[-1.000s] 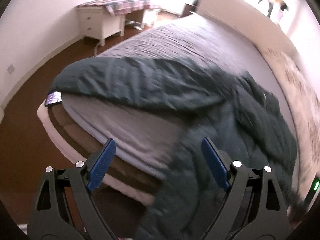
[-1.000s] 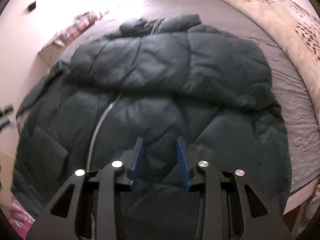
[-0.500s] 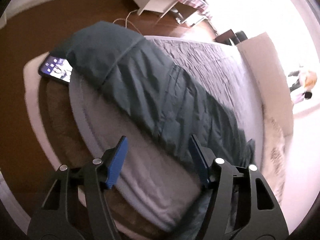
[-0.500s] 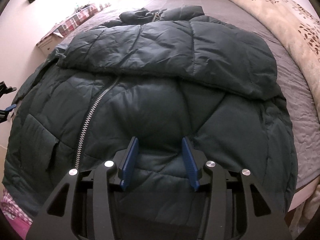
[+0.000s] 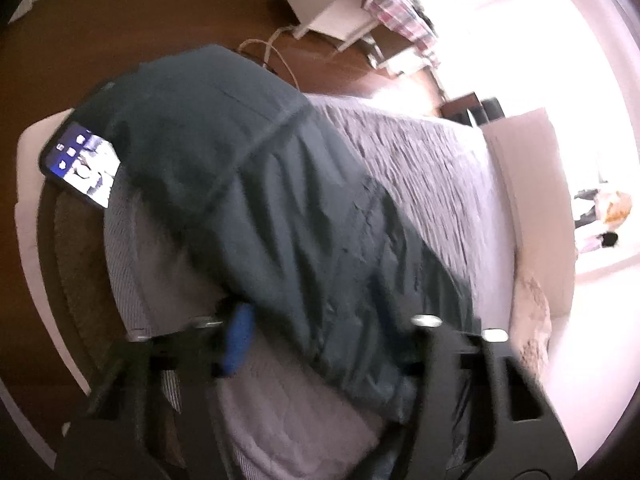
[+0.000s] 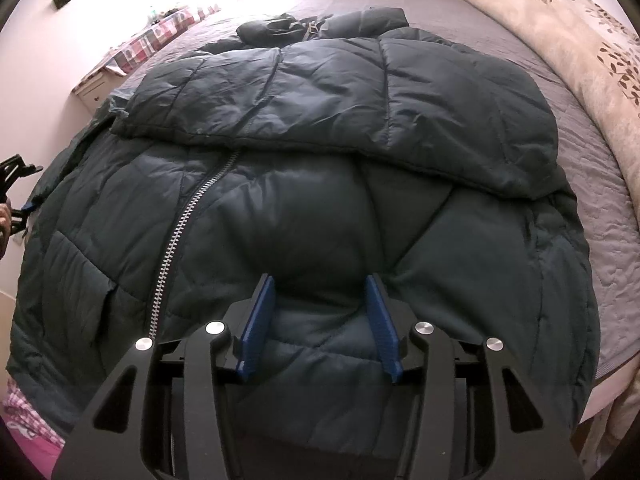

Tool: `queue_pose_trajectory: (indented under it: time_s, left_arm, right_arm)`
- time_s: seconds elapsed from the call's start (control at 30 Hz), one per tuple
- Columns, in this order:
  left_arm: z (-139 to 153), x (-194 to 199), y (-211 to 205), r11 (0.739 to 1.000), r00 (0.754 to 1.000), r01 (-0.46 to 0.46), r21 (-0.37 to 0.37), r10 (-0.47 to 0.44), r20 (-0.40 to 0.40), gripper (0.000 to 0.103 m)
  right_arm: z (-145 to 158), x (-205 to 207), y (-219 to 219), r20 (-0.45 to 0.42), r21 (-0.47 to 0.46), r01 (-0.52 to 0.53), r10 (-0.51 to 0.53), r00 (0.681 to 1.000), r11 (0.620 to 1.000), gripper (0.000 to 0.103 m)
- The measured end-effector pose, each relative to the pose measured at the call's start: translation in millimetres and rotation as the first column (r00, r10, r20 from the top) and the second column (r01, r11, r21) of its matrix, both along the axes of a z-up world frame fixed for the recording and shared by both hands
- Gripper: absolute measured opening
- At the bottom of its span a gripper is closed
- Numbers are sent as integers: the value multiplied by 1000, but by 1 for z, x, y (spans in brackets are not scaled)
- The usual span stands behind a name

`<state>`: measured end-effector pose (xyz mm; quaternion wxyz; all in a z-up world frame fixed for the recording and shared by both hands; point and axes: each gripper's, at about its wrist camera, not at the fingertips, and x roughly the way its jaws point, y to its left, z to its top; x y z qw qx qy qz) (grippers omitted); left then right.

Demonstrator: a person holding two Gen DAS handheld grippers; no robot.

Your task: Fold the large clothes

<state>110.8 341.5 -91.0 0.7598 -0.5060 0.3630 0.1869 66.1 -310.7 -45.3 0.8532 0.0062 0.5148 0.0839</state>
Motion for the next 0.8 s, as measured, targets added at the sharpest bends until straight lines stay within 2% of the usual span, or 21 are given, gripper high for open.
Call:
queue_pose_trajectory:
  time_s: [0.03,0.1,0.13,0.2,0.23,0.33,0.4,0.43,0.47,0.5,0.57,0.6,0.67,0.7,0.77,0.8]
  left_arm:
    - [-2,1,2,1000,1000,10,6,-10,-12,7]
    - [-2,2,5,1000,1000,6,11,-5,-20,5]
    - [3,2,5,999,1000,6,36,-5,-14,4]
    - [21,2,-3,993,1000,24,119,-25,8,3]
    - [35,4,-10,982,999,43,183,-47,20,3]
    - [81,7,-34,933,988,92,348,-129,84,3]
    - [117,7,-55,882,971,122,456,-201,131,3]
    - [137,6,-71,848,954,141,512,-255,159,3]
    - [155,4,-86,814,934,161,557,-308,181,3]
    - [176,2,-109,770,903,188,610,-380,201,3]
    - [202,-1,-144,704,842,232,671,-491,223,3]
    - [214,-4,-170,660,795,264,703,-561,229,3]
    - [224,-8,-209,601,717,323,731,-660,225,3]
    - [225,-9,-235,559,665,366,744,-716,211,3]
    - [217,-6,-277,487,582,441,754,-795,173,3]
    - [211,-5,-294,454,549,474,754,-822,150,3]
  right_arm:
    - [0,0,0,0,0,-1,1,1000,1000,49]
    - [0,0,0,2,0,2,-2,1000,1000,49]
    - [0,-1,0,4,-1,1,-1,1000,1000,49]
    - [0,-1,0,7,-1,1,-1,1000,1000,49]
    - [0,-1,0,8,0,1,-1,1000,1000,49]
    - [2,0,-1,4,9,7,-7,1000,1000,49]
    - [6,-1,-3,4,29,15,-15,1000,999,48]
    - [9,-1,-6,7,45,22,-23,1000,999,48]
    - [12,-2,-9,13,54,31,-32,999,998,48]
    - [16,-3,-14,29,61,46,-48,998,997,48]
    - [24,-7,-24,54,75,70,-74,996,995,48]
    - [29,-9,-30,68,84,85,-90,994,993,49]
    - [37,-14,-43,91,100,113,-122,988,989,49]
    - [41,-17,-51,105,108,130,-141,984,986,49]
    - [46,-23,-62,118,119,154,-168,979,981,49]
    - [47,-27,-70,123,128,166,-182,976,978,49]
